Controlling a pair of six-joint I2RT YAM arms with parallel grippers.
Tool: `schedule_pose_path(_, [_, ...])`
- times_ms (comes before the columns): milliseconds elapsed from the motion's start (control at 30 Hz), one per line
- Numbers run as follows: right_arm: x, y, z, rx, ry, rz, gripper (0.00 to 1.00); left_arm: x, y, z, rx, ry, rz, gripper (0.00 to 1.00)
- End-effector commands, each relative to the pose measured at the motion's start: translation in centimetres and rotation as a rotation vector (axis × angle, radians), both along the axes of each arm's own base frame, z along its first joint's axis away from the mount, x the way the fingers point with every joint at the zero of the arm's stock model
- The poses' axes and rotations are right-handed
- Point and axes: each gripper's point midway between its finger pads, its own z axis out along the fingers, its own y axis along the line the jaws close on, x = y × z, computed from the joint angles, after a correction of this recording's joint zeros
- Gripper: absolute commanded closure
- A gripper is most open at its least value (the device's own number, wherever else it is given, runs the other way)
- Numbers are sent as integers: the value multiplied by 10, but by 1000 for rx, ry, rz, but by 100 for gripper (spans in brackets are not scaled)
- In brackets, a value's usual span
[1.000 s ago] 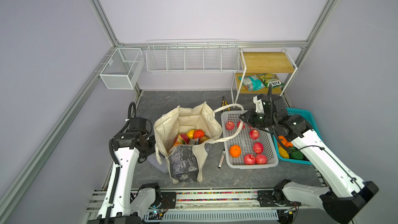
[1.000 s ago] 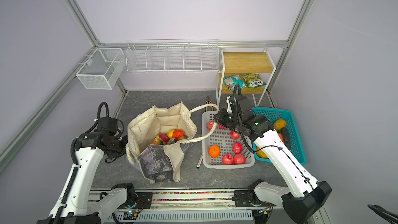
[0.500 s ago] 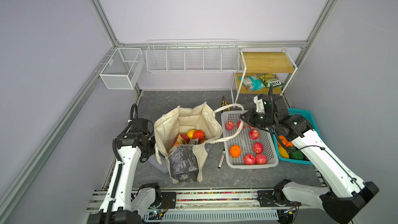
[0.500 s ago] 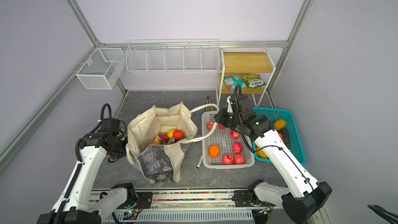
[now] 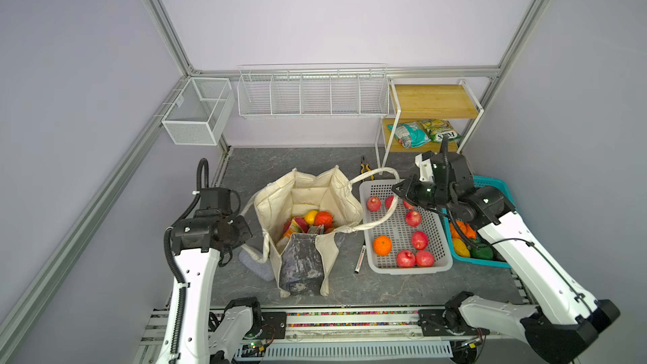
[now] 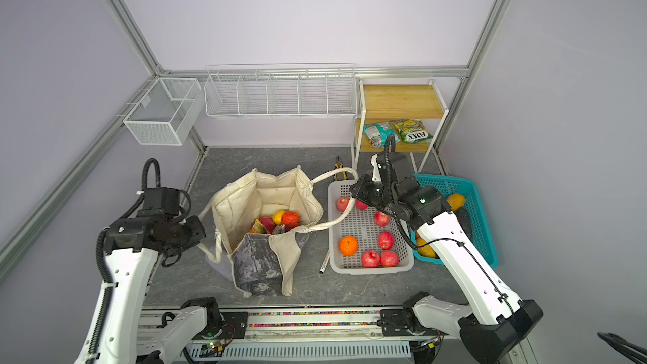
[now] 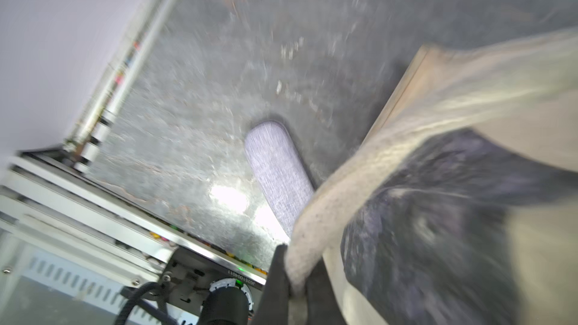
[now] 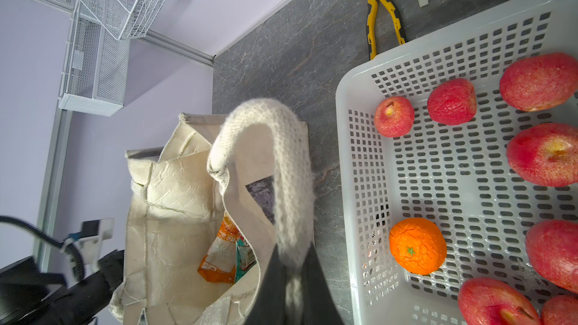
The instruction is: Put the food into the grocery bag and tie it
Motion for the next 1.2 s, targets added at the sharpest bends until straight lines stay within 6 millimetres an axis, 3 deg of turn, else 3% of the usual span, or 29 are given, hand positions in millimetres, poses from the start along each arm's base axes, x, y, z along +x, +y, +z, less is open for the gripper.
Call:
schedule_pose_path(0, [-2,-2,19,21,-43,14,93,-19,9,44,37,-75,50,100])
schedule_pose_path(133, [-3,3,22,27,-50,42,93,-15,-1,88,-26,-223,41,100])
schedule_pose_path(300, [-6,15,35,49,-83,109,93,1,-32,139,-180,-422,-63,100])
schedule_pose_path(567, [-15,54,61,86,-168,265,93,18,-79,193,-421,-632,-254,100])
schedule_pose_path(867, [-26,114,88,147,-270,440,93,28,-109,237,-579,-739,-368,100])
schedule_pose_path(1167, [-45,172,106,187,-352,592,93,43,-140,264,-664,-768,-459,100])
